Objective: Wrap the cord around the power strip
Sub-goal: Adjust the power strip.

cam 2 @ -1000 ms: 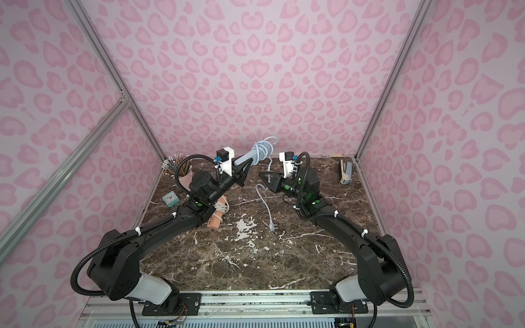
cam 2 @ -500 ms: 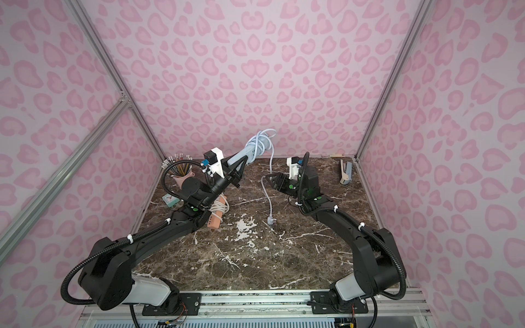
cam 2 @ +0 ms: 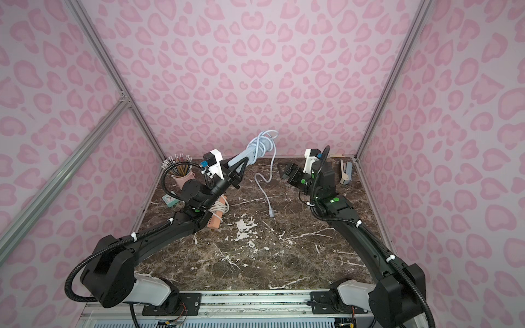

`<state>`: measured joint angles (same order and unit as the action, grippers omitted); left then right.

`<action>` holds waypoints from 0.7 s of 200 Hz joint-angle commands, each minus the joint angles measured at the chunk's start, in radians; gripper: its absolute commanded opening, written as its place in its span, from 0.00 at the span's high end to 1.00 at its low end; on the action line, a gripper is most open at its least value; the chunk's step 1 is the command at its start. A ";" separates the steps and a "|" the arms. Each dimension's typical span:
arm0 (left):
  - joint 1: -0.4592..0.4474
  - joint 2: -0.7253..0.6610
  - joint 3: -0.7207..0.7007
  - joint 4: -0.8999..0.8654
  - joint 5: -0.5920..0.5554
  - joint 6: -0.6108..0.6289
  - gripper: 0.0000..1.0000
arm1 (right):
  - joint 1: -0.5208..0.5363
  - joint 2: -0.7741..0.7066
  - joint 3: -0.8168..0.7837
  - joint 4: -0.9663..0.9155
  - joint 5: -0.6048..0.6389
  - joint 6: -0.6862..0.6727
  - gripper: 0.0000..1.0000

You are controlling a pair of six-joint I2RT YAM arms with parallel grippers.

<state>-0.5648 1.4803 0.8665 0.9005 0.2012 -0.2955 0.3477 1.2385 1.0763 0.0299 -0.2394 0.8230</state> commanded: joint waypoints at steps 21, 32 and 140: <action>0.002 0.024 -0.006 0.107 0.004 0.010 0.97 | 0.087 0.027 0.086 0.102 0.003 0.138 0.11; 0.002 0.033 -0.008 0.114 0.009 0.009 0.97 | 0.093 0.034 0.087 0.149 0.002 0.176 0.11; -0.030 0.060 -0.010 0.086 0.021 0.084 0.97 | 0.098 0.277 0.277 0.121 -0.001 0.322 0.11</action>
<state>-0.5911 1.5417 0.8570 0.9211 0.2085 -0.2459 0.4438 1.4899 1.3270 0.1658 -0.2501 1.1011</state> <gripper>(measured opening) 0.291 0.896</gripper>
